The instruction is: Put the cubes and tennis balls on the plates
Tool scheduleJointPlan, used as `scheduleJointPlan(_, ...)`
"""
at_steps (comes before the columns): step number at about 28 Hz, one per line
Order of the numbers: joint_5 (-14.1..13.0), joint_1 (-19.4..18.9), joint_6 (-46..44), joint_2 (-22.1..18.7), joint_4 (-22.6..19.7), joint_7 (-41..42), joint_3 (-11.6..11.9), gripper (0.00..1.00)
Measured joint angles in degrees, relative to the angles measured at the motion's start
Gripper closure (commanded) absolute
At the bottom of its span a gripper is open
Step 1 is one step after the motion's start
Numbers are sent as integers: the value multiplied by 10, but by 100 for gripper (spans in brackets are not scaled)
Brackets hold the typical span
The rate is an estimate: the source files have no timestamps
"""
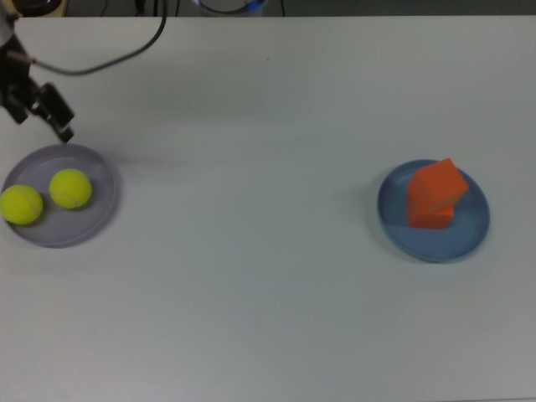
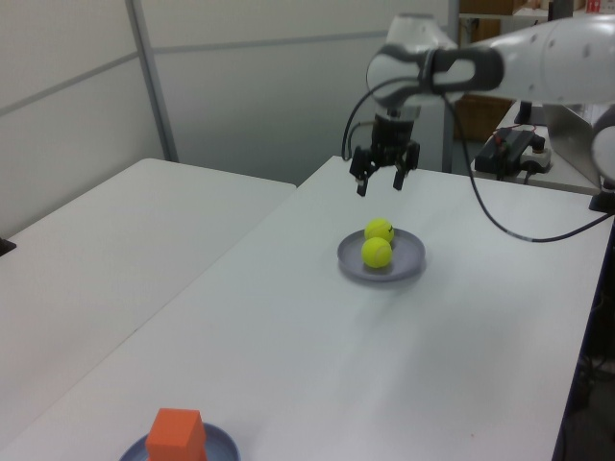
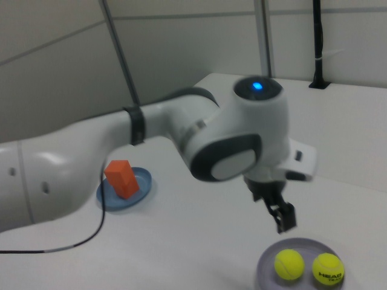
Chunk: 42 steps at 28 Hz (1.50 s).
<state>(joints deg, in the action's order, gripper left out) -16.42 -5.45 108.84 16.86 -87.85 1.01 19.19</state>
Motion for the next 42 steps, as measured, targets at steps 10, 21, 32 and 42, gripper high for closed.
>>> scheduleJointPlan(10, 50, -19, -62, -80, -1, -51, -67, 0)
scheduleJointPlan(21, 57, -20, -104, -138, -2, -68, -109, 0)
scheduleJointPlan(32, 57, -20, -109, -138, -8, -68, -118, 0)
scheduleJointPlan(42, 57, -20, -109, -138, -9, -68, -121, 0)
